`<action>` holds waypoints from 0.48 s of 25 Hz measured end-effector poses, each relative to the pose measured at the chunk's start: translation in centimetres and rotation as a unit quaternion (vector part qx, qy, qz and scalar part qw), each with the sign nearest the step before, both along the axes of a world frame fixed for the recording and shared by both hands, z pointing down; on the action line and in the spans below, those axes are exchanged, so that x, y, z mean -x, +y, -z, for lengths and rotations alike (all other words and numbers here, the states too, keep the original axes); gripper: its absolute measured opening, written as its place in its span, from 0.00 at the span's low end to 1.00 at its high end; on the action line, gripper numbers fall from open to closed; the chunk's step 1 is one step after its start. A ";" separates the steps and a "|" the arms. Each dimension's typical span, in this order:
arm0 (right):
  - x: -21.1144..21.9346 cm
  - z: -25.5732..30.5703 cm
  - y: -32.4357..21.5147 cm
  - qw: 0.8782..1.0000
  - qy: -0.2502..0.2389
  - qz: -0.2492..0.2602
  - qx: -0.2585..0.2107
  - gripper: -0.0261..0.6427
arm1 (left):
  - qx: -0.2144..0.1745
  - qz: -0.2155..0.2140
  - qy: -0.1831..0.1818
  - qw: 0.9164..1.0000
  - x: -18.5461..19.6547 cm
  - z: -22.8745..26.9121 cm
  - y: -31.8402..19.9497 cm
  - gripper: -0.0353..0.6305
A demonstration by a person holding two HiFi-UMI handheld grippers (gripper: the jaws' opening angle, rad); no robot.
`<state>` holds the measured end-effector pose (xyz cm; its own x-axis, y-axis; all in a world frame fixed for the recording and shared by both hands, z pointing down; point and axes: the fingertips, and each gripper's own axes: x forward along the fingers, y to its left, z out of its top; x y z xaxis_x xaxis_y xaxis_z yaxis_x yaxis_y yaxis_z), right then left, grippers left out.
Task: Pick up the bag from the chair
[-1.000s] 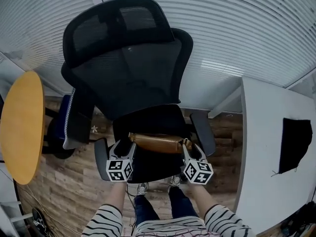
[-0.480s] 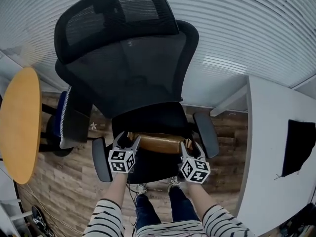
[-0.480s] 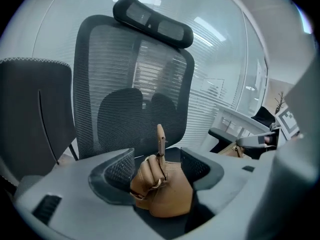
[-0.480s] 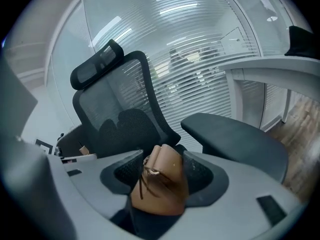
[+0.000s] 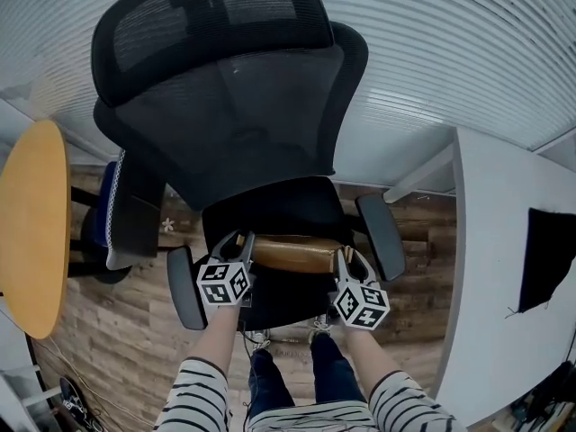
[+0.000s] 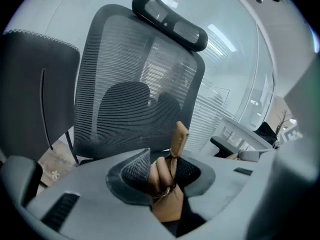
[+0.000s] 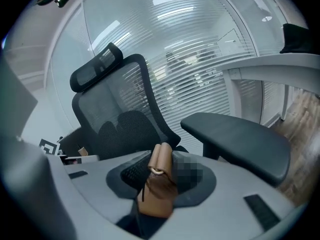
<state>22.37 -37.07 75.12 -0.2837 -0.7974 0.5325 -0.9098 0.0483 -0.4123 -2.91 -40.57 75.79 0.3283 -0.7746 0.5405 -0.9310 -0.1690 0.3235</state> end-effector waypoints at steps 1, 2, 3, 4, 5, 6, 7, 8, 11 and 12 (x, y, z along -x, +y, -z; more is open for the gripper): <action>0.0 0.0 0.3 1.000 0.001 -0.001 0.001 0.25 | 0.000 0.002 0.007 1.000 0.1 0.2 0.3 0.24; -0.1 0.1 0.6 1.000 0.002 0.000 0.001 0.24 | -0.001 0.001 0.011 1.000 0.2 0.3 0.6 0.23; -0.1 0.2 0.8 1.000 0.005 0.002 0.001 0.24 | -0.002 -0.002 0.011 1.000 0.1 0.5 0.9 0.22; -0.2 0.3 0.9 1.000 0.008 0.002 0.002 0.23 | -0.003 -0.004 0.011 1.000 0.1 0.7 1.1 0.22; -0.2 0.4 1.1 1.000 0.010 0.002 0.002 0.23 | -0.004 -0.006 0.012 1.000 0.0 0.9 1.4 0.21; -0.3 0.5 1.4 1.000 0.012 0.002 0.003 0.23 | -0.005 -0.007 0.013 1.000 0.0 1.1 1.7 0.21; -0.3 0.7 1.6 1.000 0.013 0.002 0.002 0.23 | -0.007 -0.008 0.014 1.000 -0.1 1.4 2.1 0.20; -0.3 1.0 1.8 1.000 0.015 0.002 0.001 0.22 | -0.010 -0.011 0.014 1.000 -0.1 1.8 2.4 0.20; 0.0 2.5 2.3 1.000 0.018 0.008 -0.010 0.22 | -0.033 -0.013 0.011 0.999 0.2 3.7 3.0 0.19; 0.2 3.1 2.5 1.000 0.018 0.010 -0.014 0.22 | -0.041 -0.012 0.013 0.999 0.4 4.6 3.2 0.19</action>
<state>22.19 -34.57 71.98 -0.2815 -0.8060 0.5208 -0.9224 0.0778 -0.3782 -3.28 -37.37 71.21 0.3595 -0.8081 0.4666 -0.9183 -0.2175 0.3307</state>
